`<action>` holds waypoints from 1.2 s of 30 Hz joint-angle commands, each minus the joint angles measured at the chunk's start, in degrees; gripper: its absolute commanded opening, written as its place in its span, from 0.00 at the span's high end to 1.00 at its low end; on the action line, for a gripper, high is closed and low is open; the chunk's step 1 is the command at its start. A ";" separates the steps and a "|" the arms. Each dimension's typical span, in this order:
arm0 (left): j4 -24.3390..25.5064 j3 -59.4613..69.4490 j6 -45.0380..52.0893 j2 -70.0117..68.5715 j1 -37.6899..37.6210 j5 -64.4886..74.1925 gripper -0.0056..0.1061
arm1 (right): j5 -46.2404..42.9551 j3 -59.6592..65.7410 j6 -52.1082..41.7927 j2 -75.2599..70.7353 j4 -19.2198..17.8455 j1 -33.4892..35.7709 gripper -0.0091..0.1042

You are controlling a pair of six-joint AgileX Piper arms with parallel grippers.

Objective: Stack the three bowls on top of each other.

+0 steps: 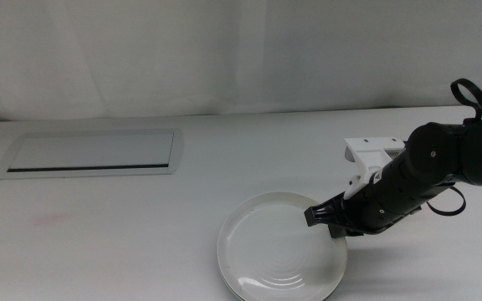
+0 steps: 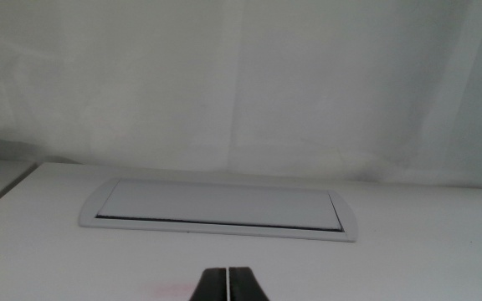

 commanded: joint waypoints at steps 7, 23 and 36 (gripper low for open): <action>-0.16 2.32 -0.22 -2.01 -0.23 -0.77 0.97 | 0.87 -2.59 -0.07 0.22 -1.37 0.22 0.41; -0.16 2.32 -0.22 -2.01 -0.23 -0.77 0.97 | 10.39 -17.46 10.36 -6.92 -28.62 -9.85 0.01; -0.16 2.32 -0.22 -2.01 -0.23 -0.77 0.97 | 9.54 -15.17 8.39 -22.85 -31.37 -33.27 0.94</action>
